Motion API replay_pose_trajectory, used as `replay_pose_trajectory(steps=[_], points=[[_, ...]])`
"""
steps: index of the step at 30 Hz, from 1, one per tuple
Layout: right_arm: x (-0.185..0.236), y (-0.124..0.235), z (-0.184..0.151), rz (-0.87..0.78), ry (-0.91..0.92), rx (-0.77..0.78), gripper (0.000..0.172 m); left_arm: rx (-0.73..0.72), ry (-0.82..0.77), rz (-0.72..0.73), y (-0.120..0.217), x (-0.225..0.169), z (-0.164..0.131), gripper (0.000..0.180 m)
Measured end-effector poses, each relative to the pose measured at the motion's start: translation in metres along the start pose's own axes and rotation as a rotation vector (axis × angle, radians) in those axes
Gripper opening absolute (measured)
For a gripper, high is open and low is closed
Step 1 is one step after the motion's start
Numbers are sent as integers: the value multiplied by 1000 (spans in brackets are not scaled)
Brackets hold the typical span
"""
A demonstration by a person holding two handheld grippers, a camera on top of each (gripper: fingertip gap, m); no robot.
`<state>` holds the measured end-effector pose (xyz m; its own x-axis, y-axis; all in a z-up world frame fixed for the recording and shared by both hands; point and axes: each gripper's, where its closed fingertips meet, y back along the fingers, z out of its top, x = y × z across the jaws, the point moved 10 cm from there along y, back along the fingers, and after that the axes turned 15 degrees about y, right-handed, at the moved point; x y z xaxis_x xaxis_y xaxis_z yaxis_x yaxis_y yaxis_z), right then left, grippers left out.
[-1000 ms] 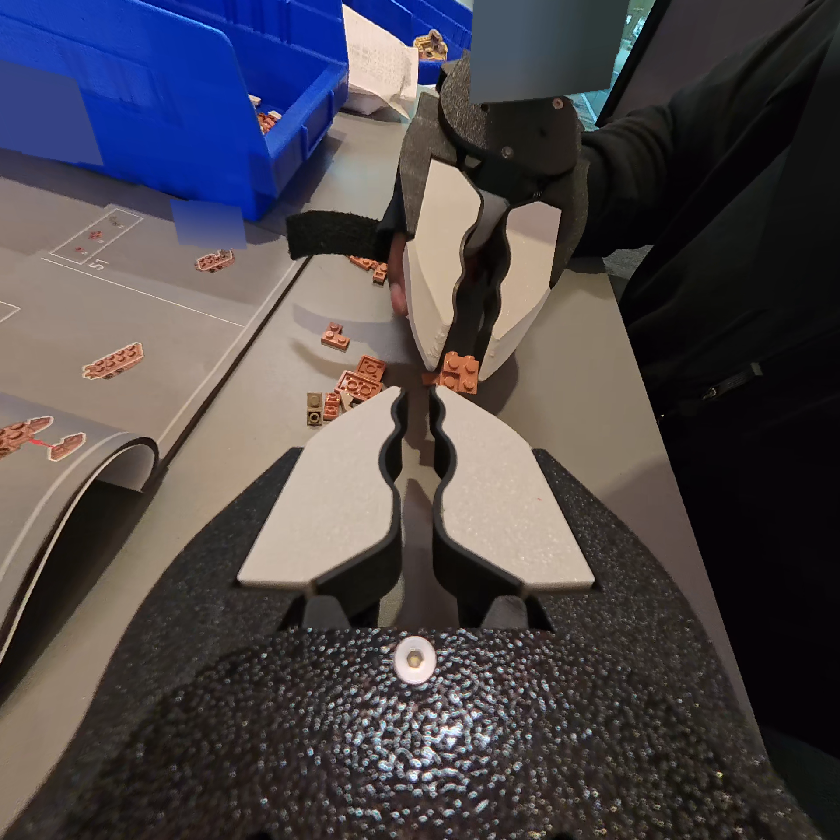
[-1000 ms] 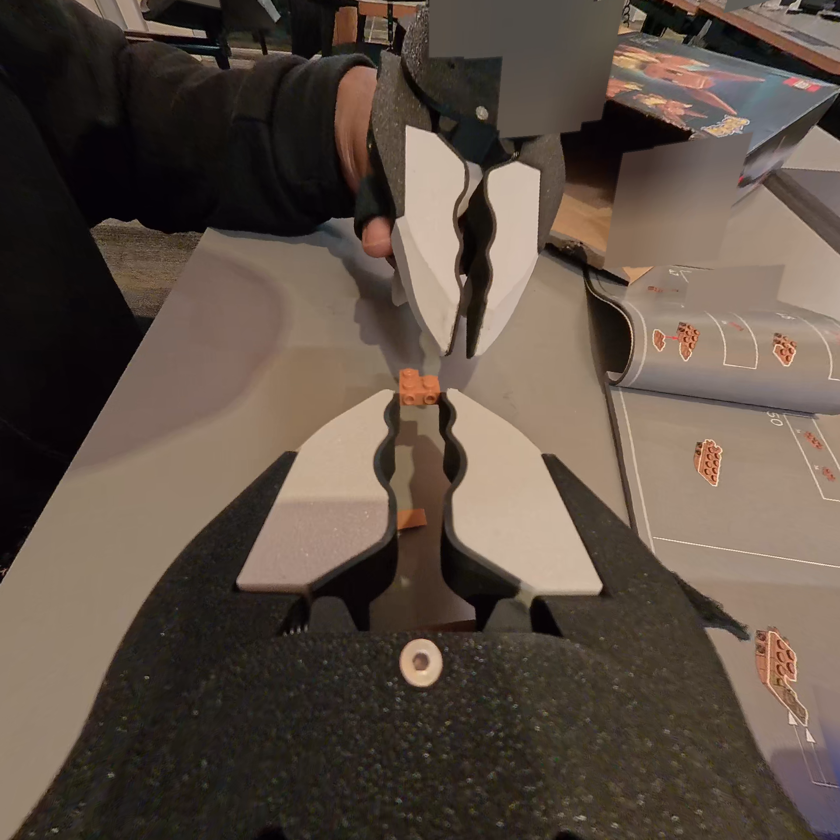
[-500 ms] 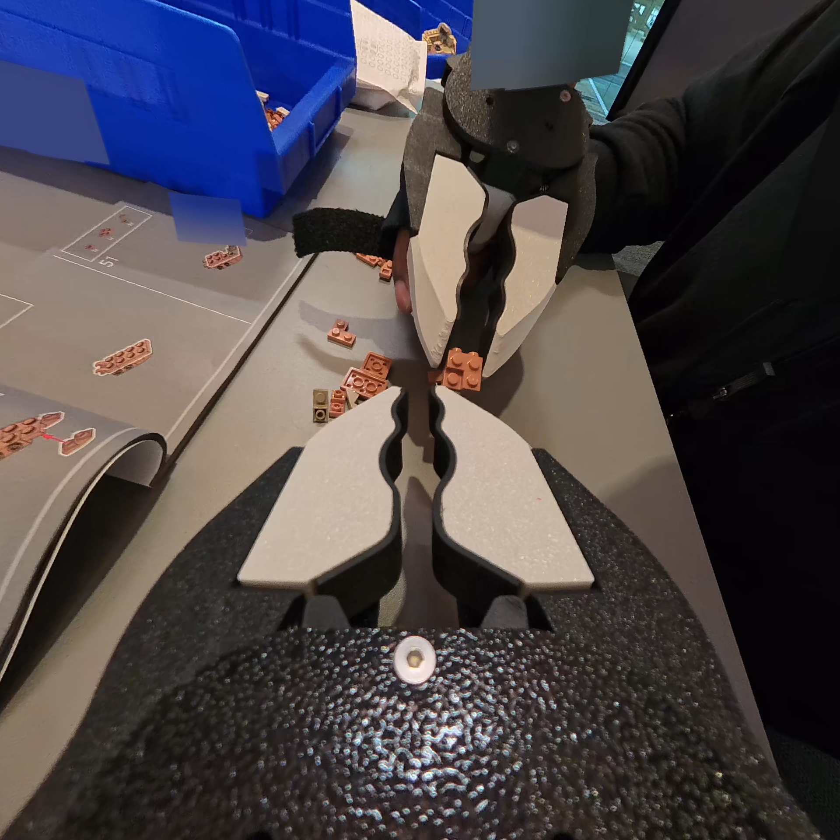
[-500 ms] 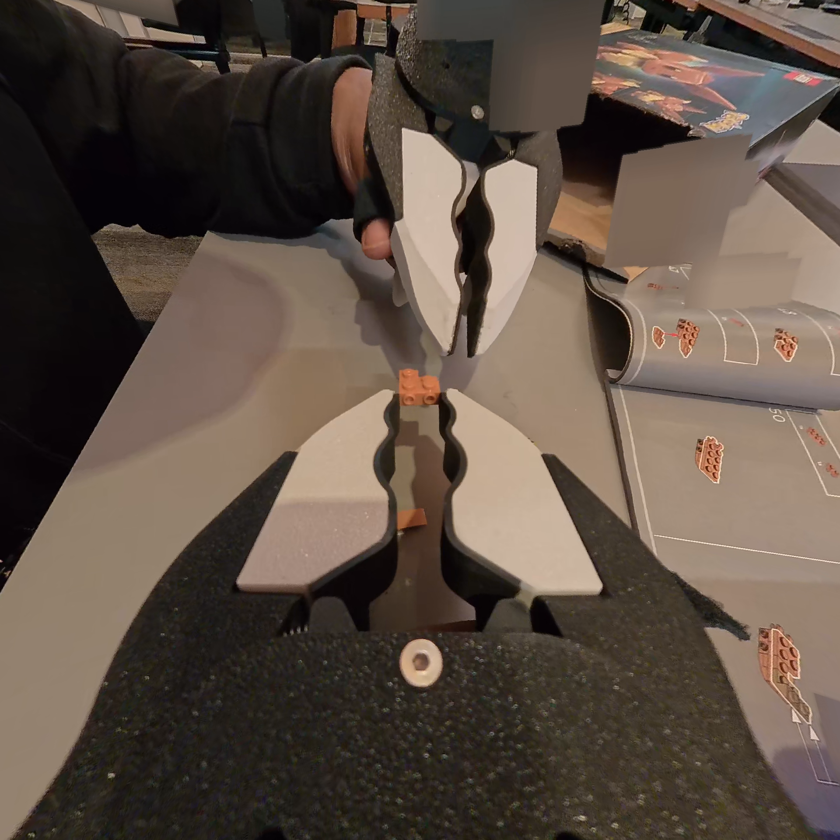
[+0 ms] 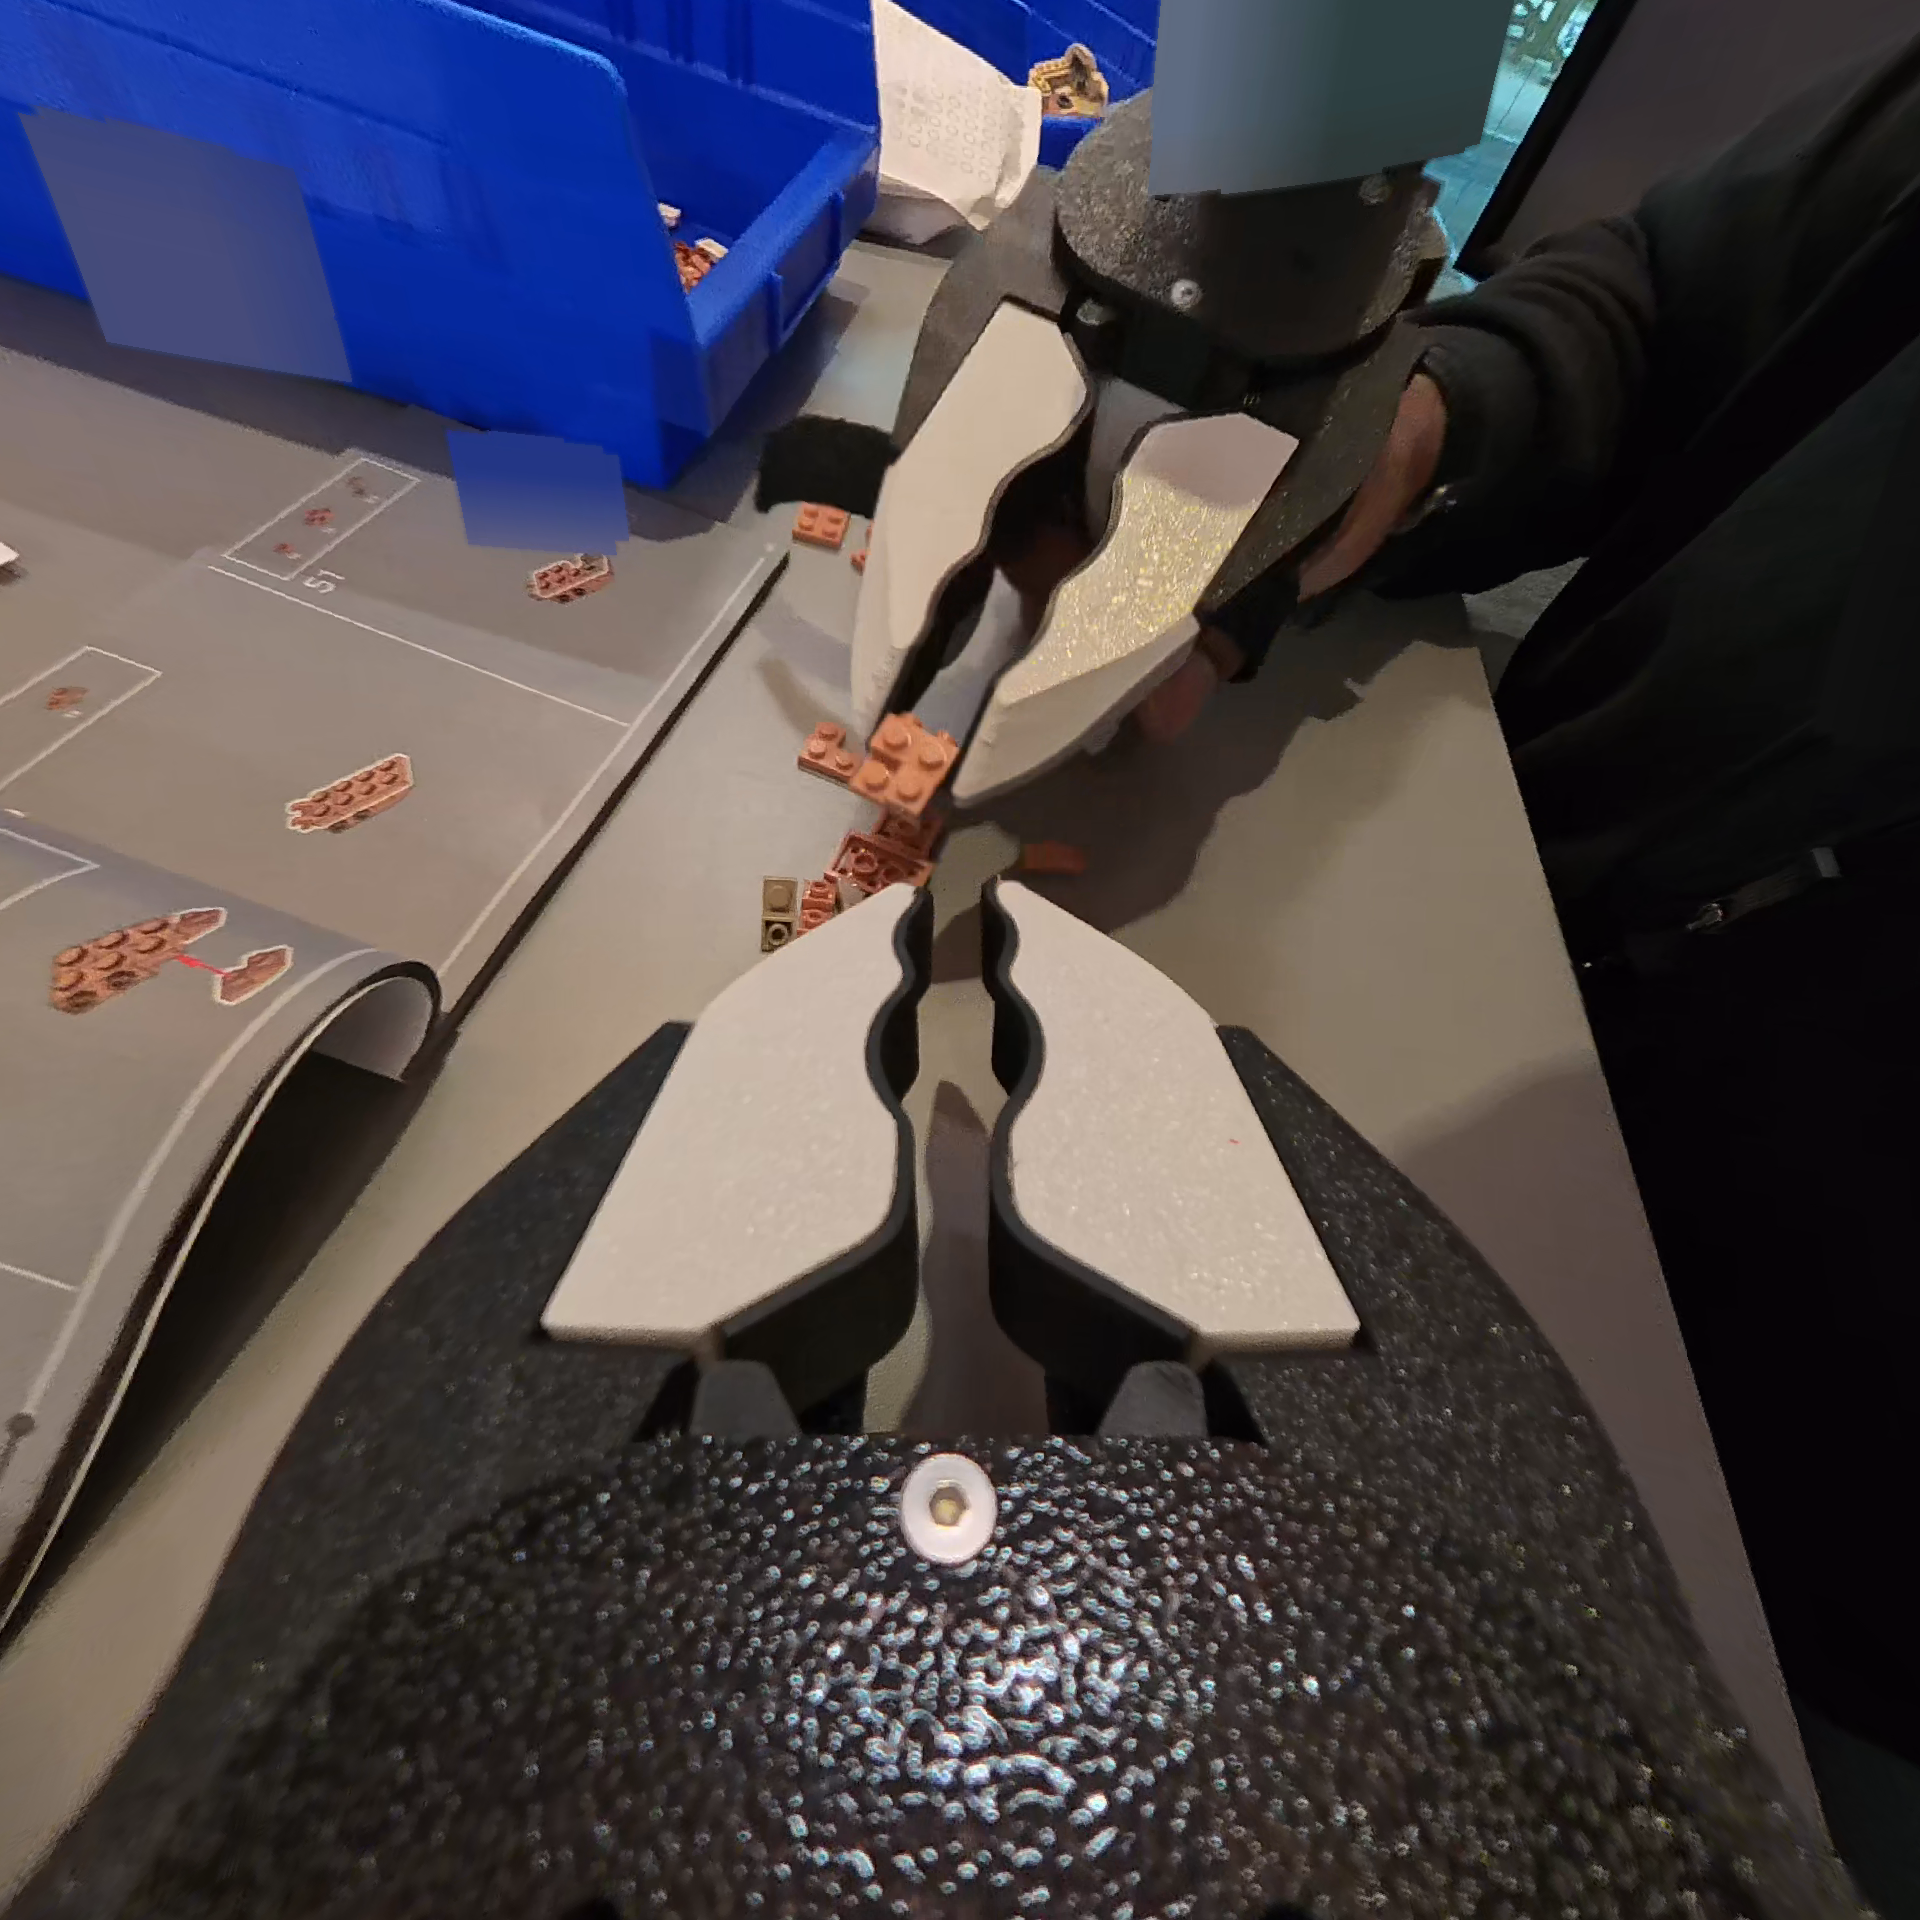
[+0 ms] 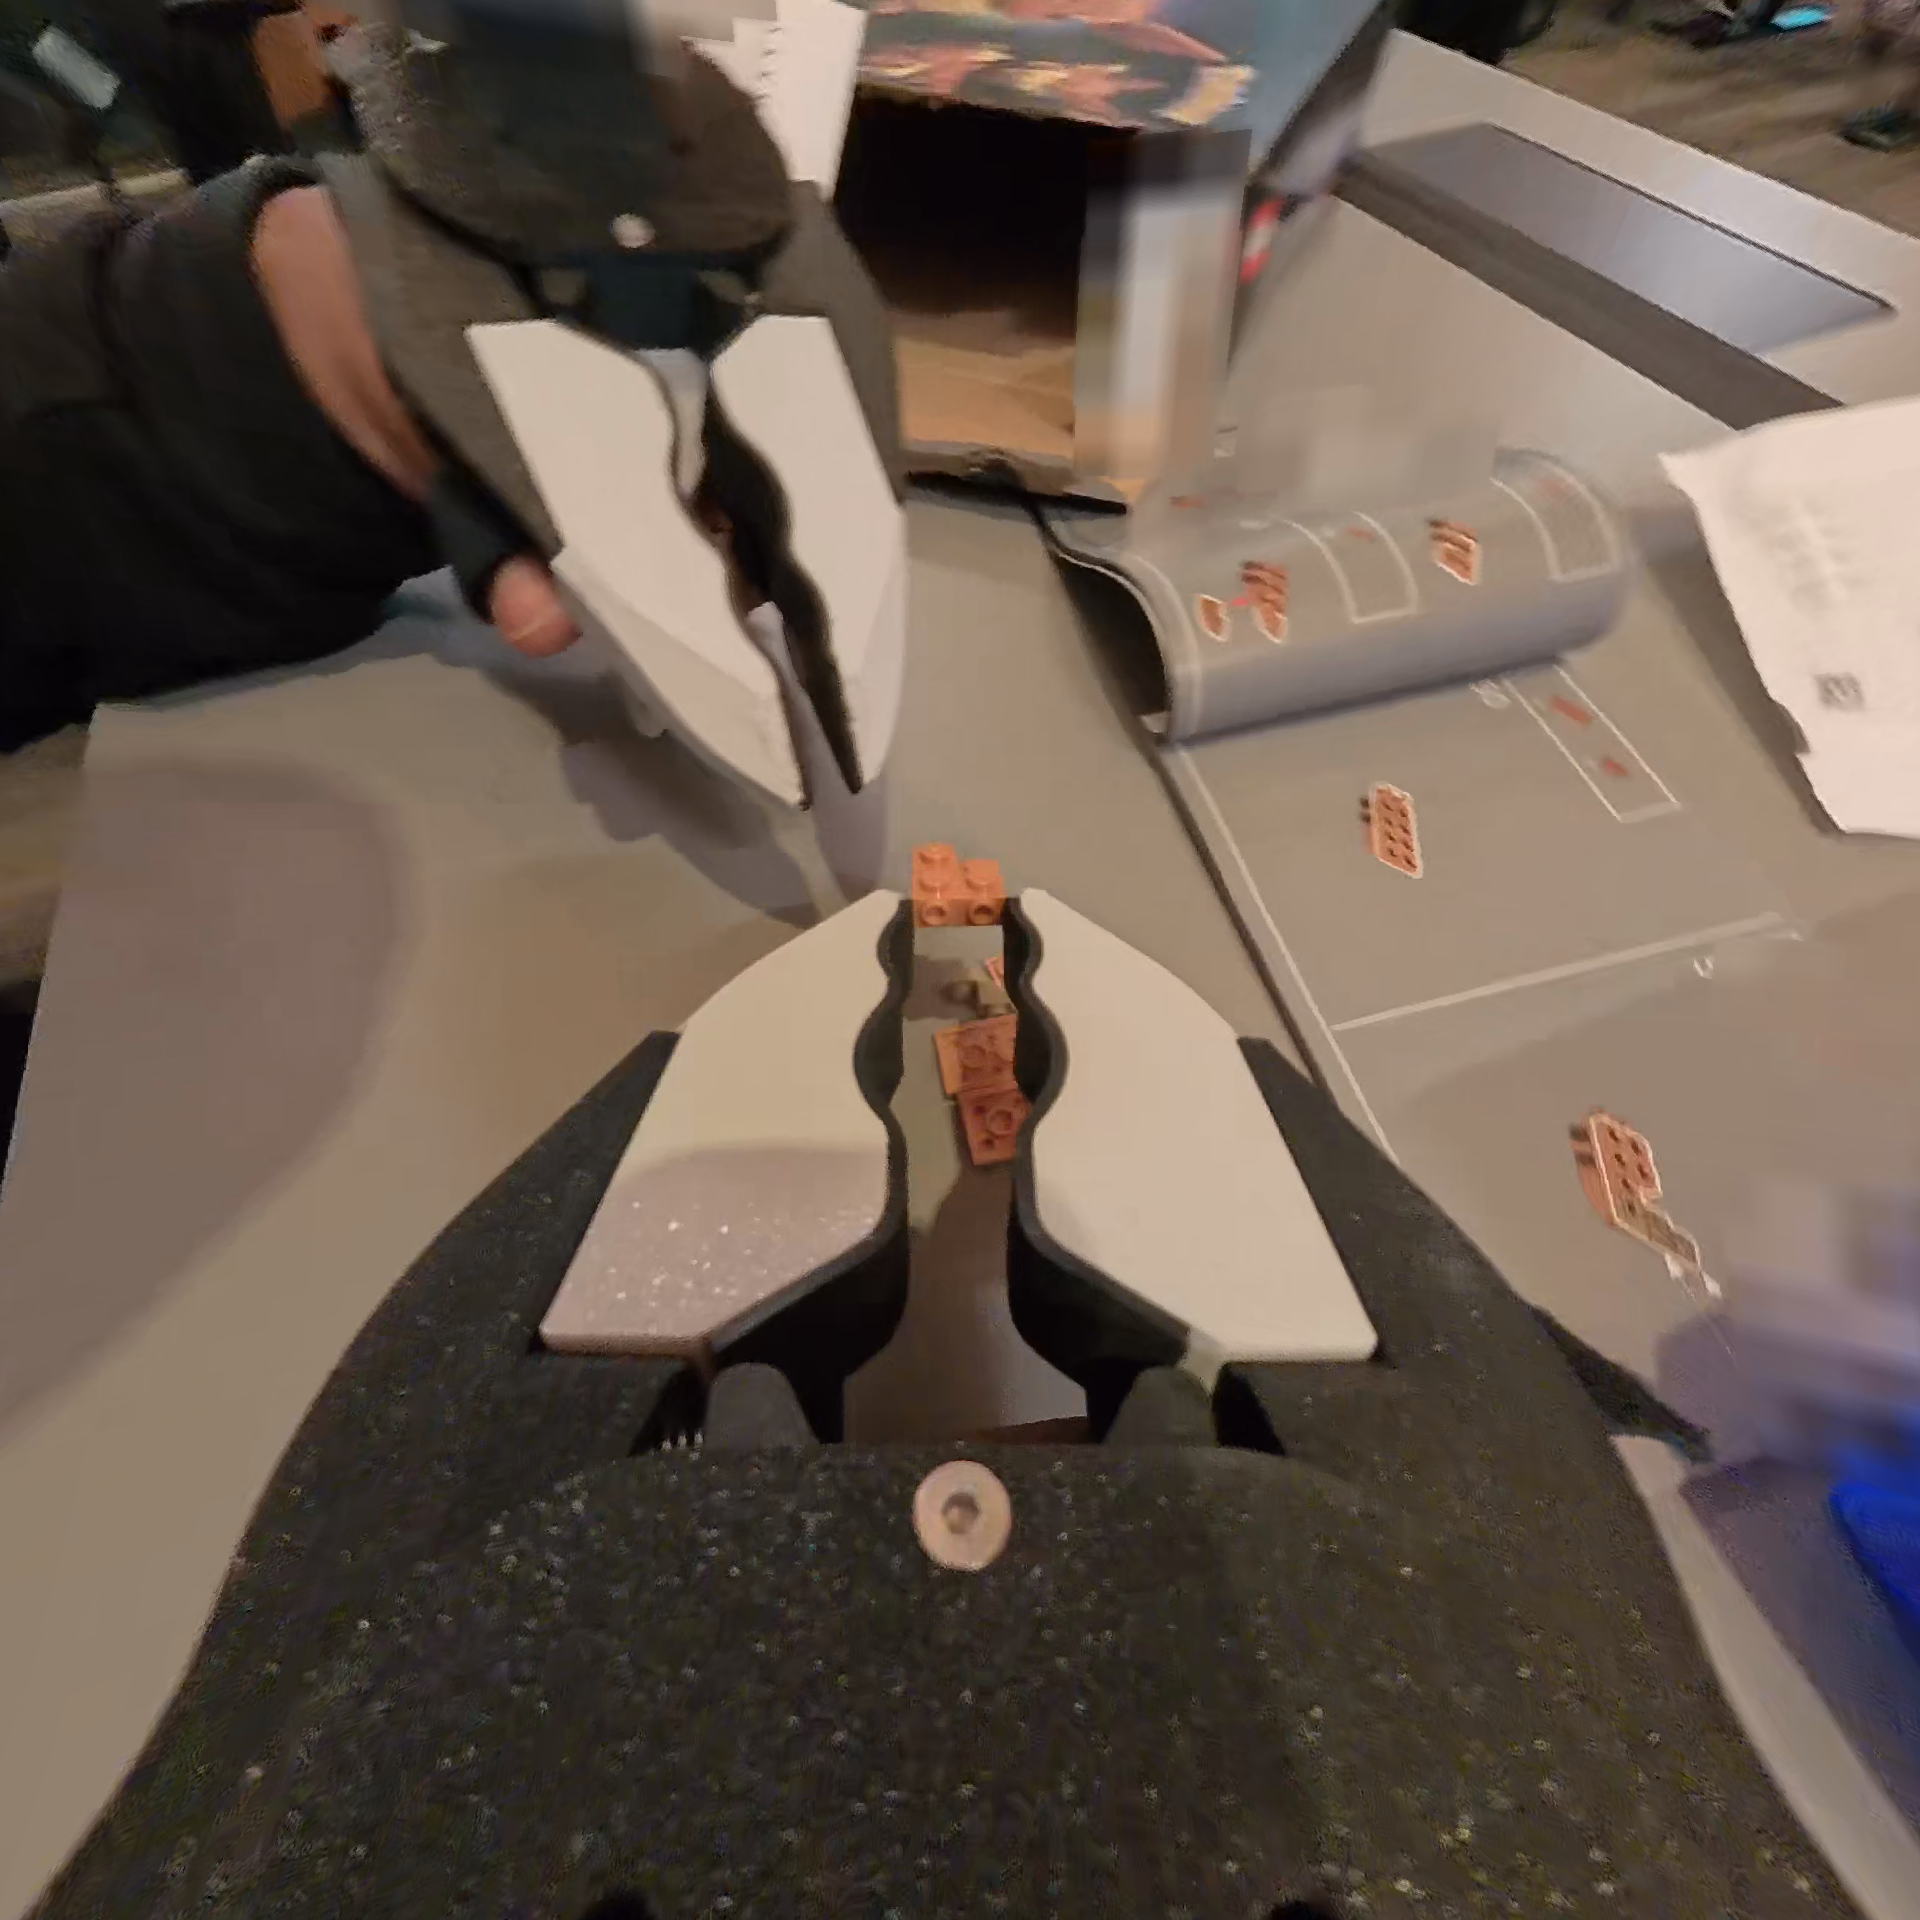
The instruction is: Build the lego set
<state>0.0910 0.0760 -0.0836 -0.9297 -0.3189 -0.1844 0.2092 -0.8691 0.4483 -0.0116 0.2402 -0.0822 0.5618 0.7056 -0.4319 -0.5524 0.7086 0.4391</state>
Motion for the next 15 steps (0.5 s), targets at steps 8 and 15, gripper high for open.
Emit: replay_pose_trajectory(steps=[8, 15], points=[[3, -2, 2, -96, -69, -10, 16, 6, 75, -7, -8, 2, -3, 8], [7, -2, 5, -173, -11, -44, 16, -116, 245, -56, 0, 10, 1, 9]])
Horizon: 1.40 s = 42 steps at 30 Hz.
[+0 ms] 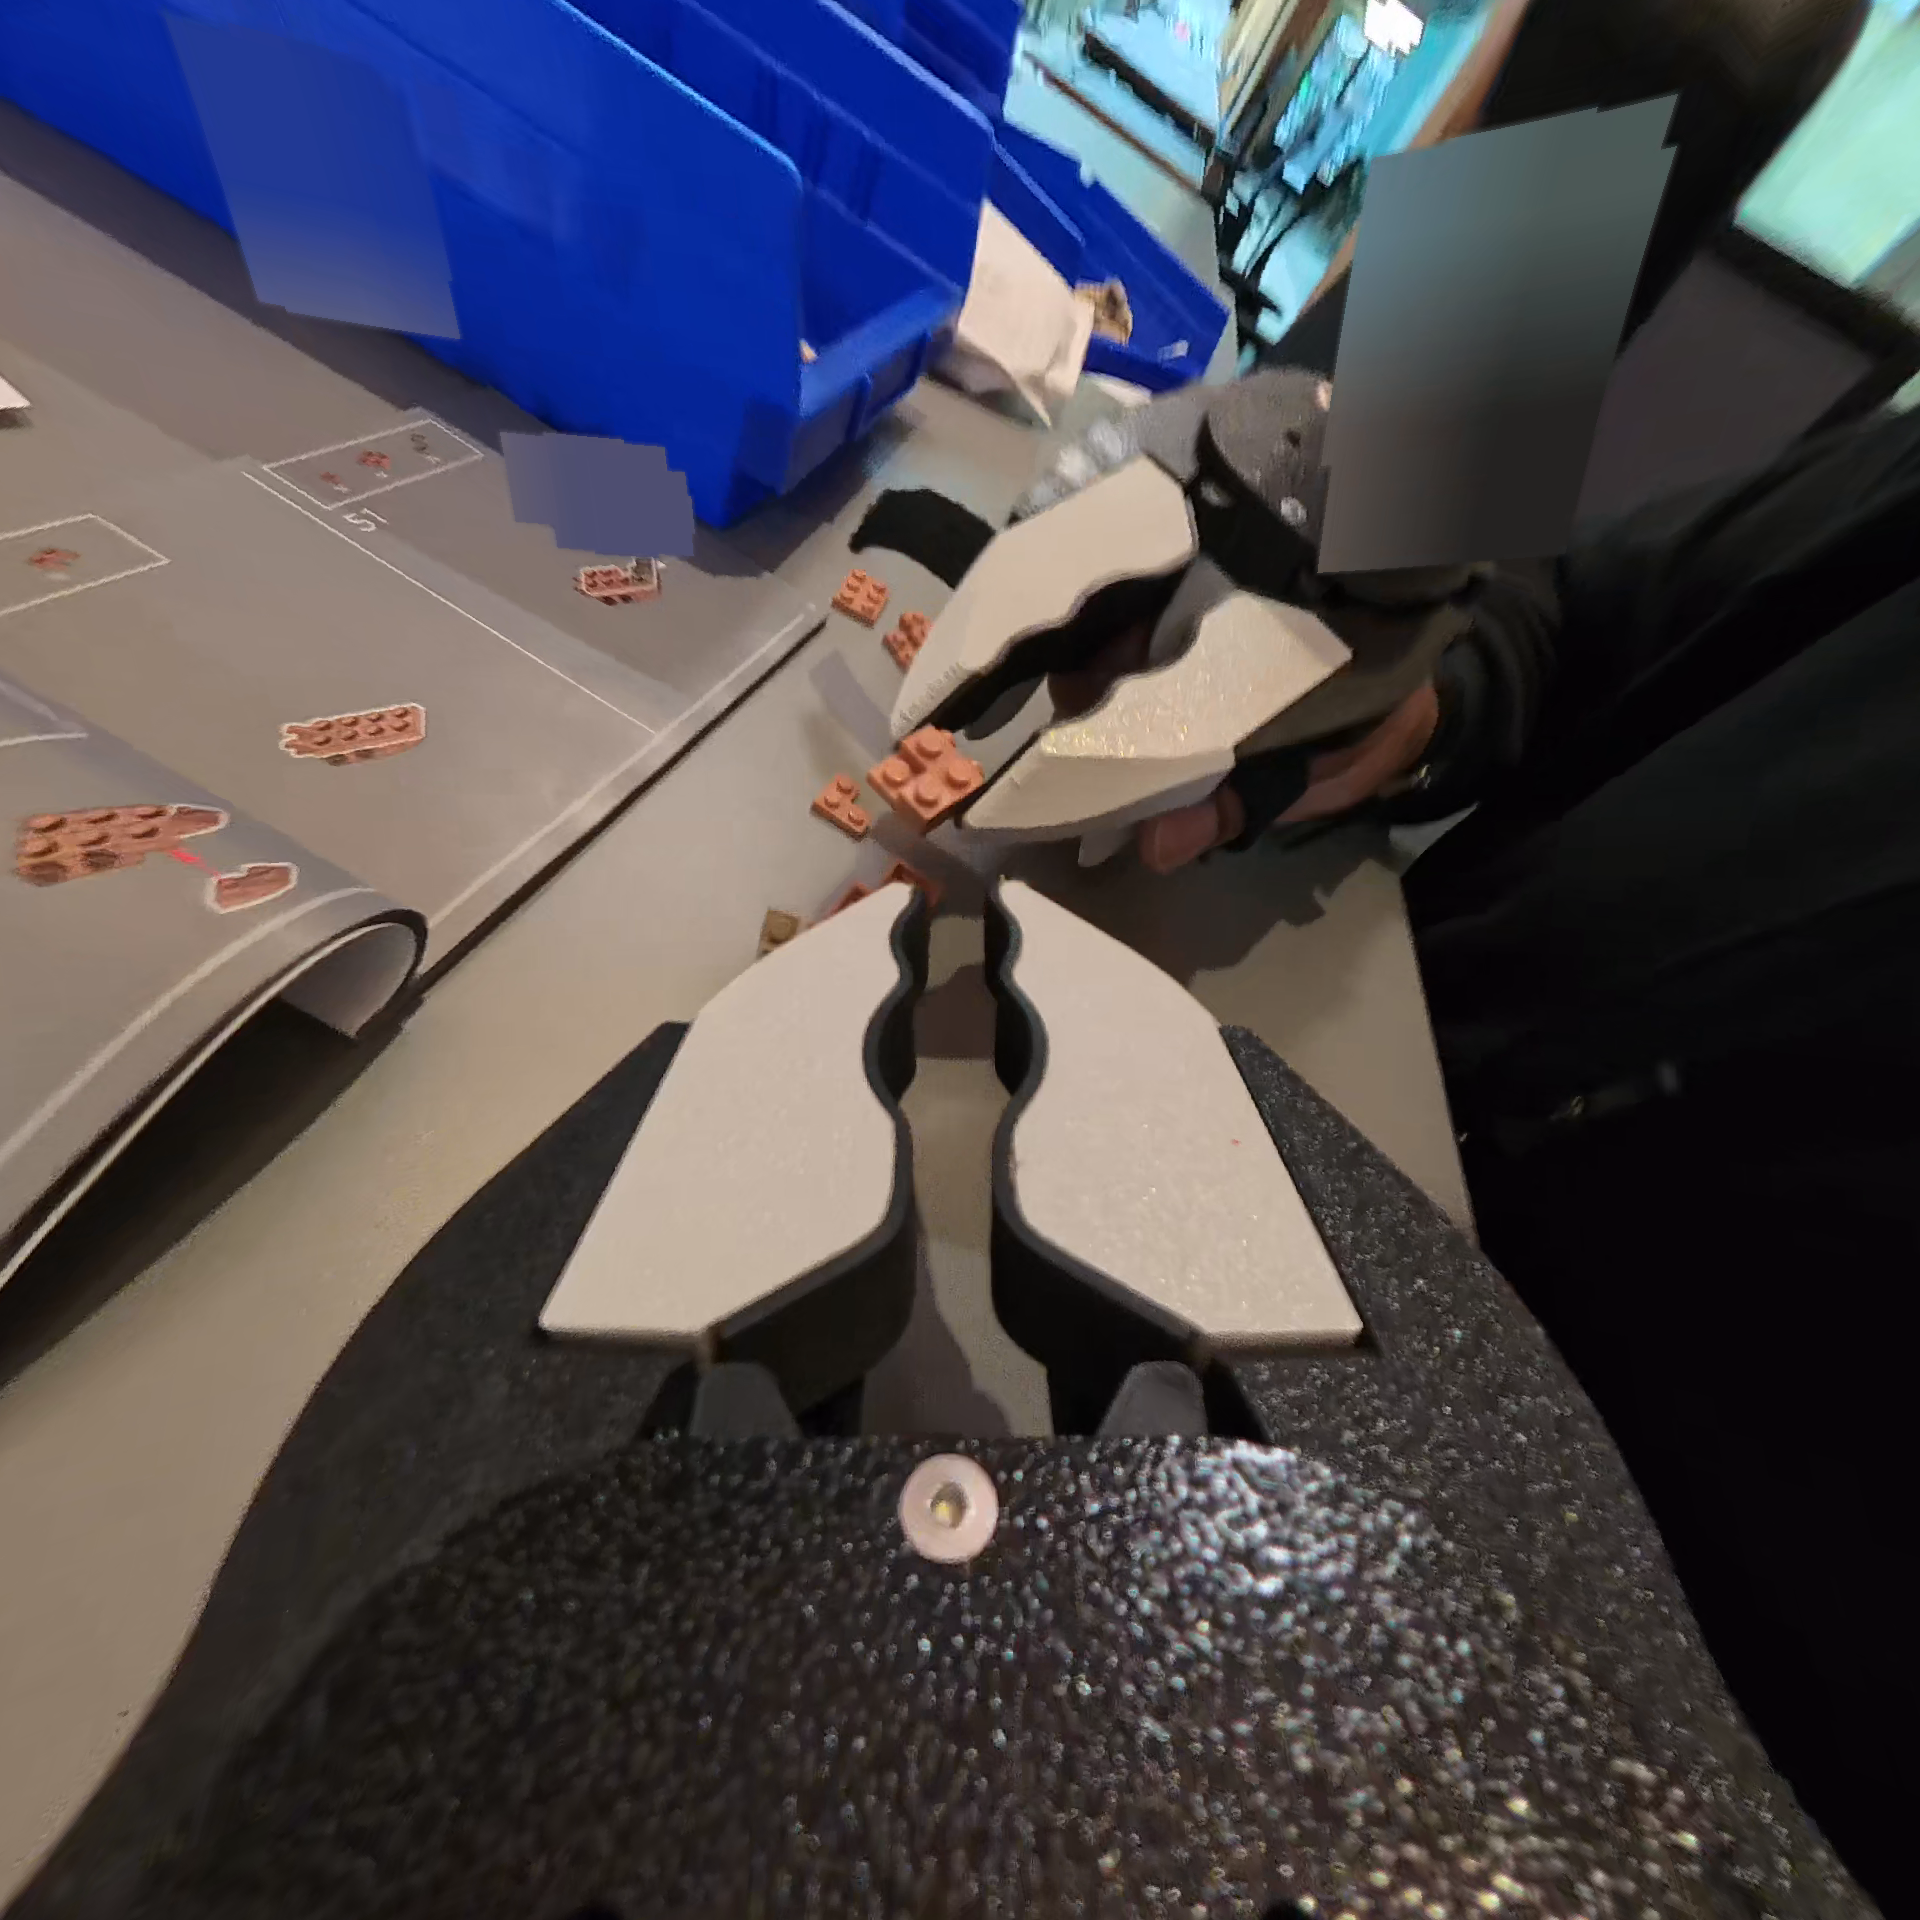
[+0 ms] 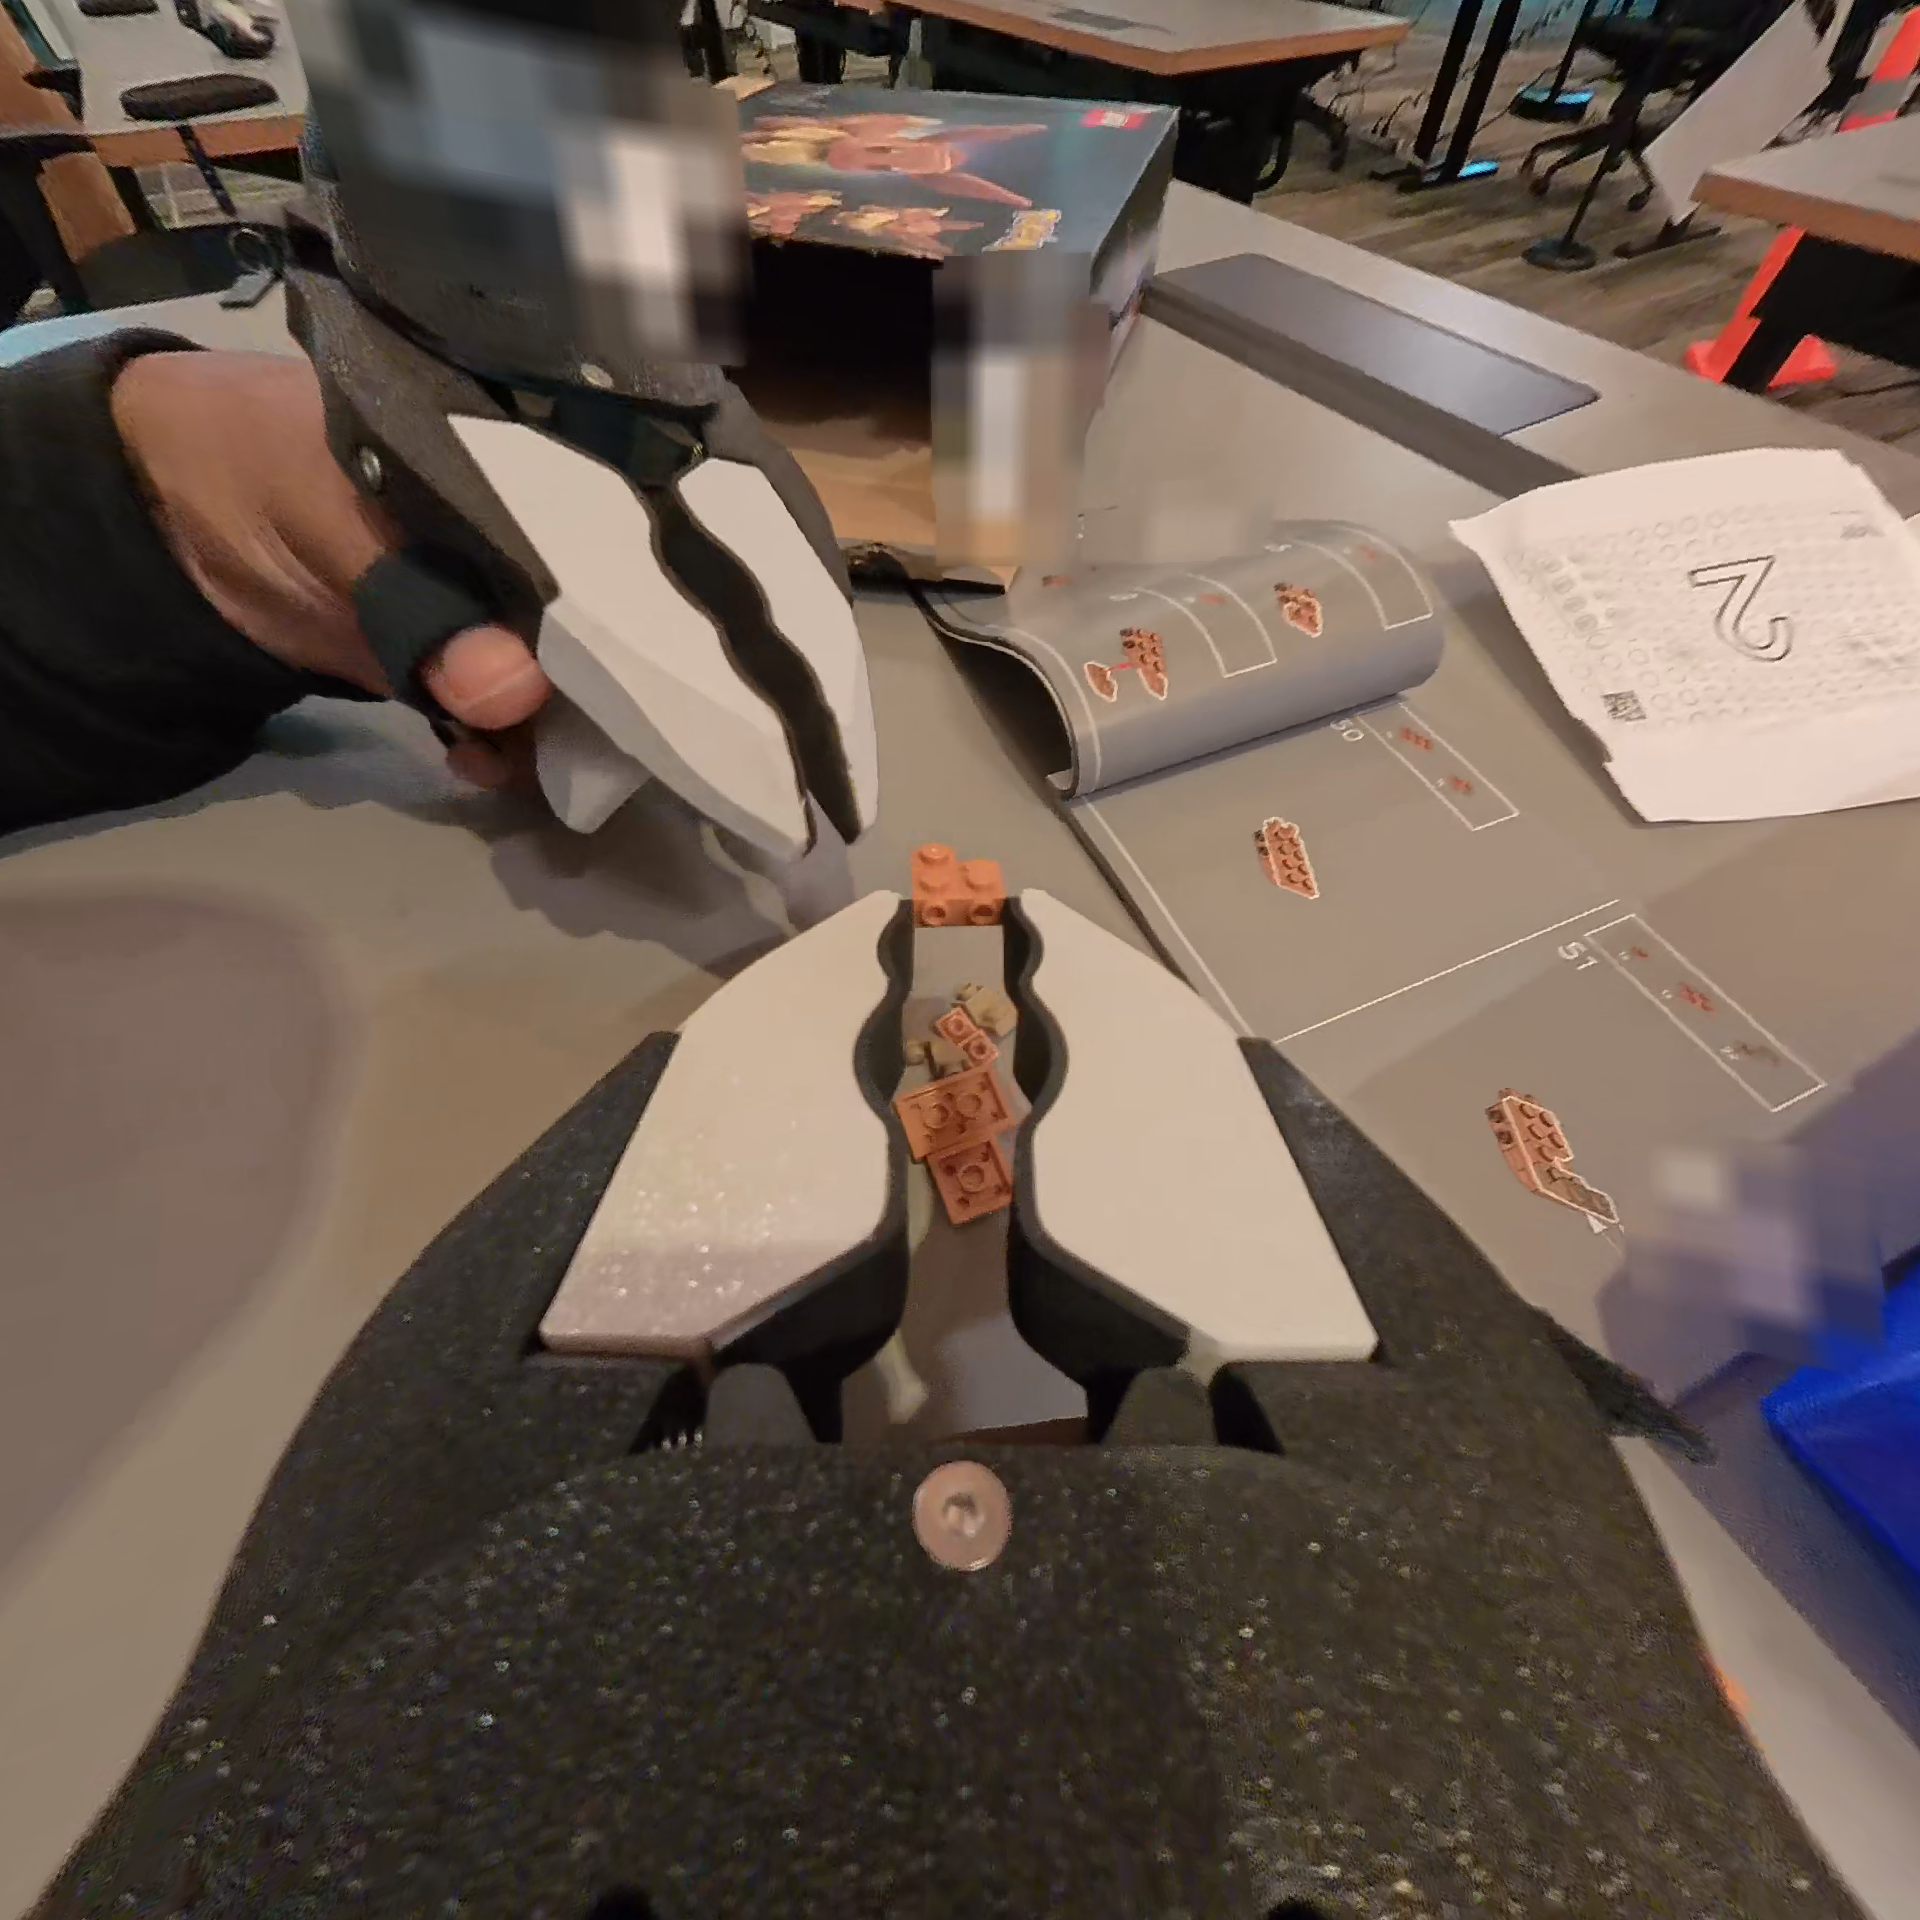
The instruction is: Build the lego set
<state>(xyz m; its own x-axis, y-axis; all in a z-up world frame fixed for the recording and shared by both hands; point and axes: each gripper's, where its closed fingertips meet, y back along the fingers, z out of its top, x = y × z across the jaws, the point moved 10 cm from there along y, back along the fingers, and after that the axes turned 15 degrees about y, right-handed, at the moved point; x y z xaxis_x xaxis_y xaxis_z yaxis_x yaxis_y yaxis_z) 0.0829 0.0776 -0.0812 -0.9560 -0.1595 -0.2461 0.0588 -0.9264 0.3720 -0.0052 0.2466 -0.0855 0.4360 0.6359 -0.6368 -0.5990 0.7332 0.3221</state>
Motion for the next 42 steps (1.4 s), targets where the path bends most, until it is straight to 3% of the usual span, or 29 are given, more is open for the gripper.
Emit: replay_pose_trajectory(steps=[6, 14, 26, 32, 35, 42], points=[[8, -3, 3, -66, 39, 6, 16, -113, 222, -82, 2, 8, 2, 13], [14, -3, 9, -135, 76, -36, 16, -122, 388, -182, -8, 7, -2, 15], [20, -3, 11, -170, 147, -71, 16, -163, 513, -281, -9, 10, -4, 11], [15, -1, 10, 28, 227, -115, 23, -84, 430, -293, -2, 10, -2, 8], [15, 0, 9, 224, 342, -136, 36, 31, 387, -309, 0, 9, -4, 8], [22, 6, 9, 414, 516, -146, 33, 302, 265, -335, -4, 1, -16, 8]])
